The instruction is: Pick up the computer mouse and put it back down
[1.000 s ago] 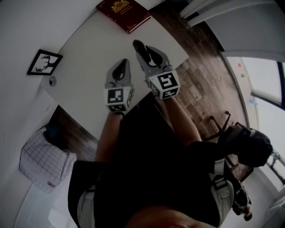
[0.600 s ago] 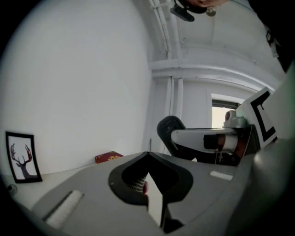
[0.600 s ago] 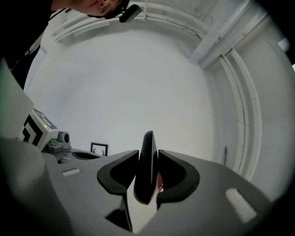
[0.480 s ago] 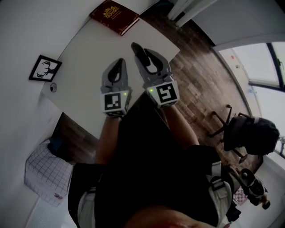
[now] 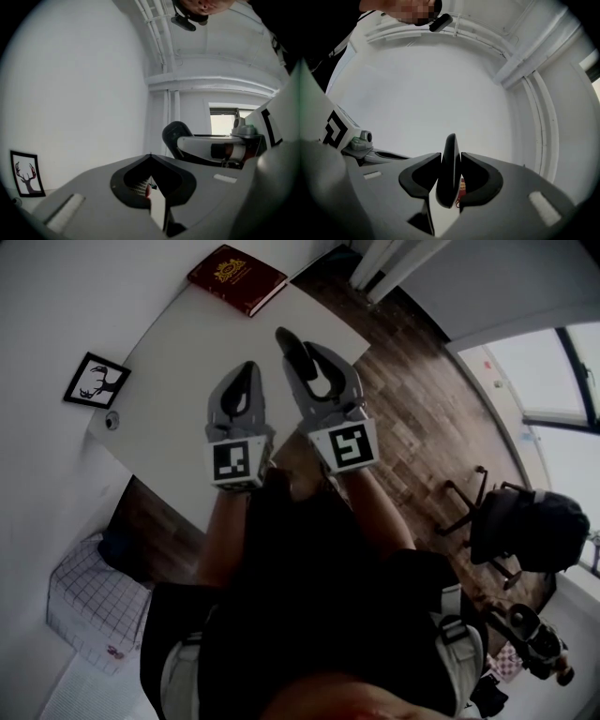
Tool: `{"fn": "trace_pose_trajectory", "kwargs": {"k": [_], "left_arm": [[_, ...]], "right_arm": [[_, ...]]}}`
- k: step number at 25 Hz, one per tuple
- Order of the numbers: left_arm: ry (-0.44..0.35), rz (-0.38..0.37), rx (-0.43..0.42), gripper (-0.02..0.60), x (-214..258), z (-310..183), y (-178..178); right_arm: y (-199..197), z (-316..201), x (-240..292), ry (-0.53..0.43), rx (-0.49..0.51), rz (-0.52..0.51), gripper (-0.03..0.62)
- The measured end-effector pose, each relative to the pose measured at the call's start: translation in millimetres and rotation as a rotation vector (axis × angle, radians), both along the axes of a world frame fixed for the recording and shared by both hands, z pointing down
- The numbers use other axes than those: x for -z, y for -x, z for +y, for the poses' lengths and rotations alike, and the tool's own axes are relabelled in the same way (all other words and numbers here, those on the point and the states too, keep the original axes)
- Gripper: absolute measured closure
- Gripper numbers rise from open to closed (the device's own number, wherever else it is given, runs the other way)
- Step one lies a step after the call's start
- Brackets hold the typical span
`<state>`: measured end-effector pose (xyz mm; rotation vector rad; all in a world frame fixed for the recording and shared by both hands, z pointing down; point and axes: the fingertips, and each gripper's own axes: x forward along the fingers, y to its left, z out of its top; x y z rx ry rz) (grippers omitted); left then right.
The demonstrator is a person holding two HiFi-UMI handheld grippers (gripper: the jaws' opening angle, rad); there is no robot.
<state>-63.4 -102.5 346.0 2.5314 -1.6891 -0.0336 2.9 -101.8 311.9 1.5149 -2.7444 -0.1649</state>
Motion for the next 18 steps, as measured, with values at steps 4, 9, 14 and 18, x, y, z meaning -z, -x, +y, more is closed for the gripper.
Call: {"fn": "trace_pose_trajectory", "kwargs": {"k": [4, 9, 14, 18], "left_arm": [[-0.038, -0.013, 0.042, 0.581, 15.8, 11.2, -14.0], [-0.074, -0.020, 0.061, 0.581, 31.1, 34.9, -51.2], [-0.104, -0.040, 0.088, 0.581, 47.2, 66.9, -89.8], [-0.109, -0.039, 0.135, 0.581, 52.3, 97.8, -112.8]], "right_arm": [[-15.5, 12.0, 13.0, -0.039, 0.034, -0.024, 0.448], [-49.0, 37.9, 30.3, -0.079, 0.063, -0.054, 0.448], [-82.5, 71.1, 44.6, -0.117, 0.110, -0.074, 0.448], [-109.5, 99.6, 47.9, -0.124, 0.145, -0.091, 0.448]]}}
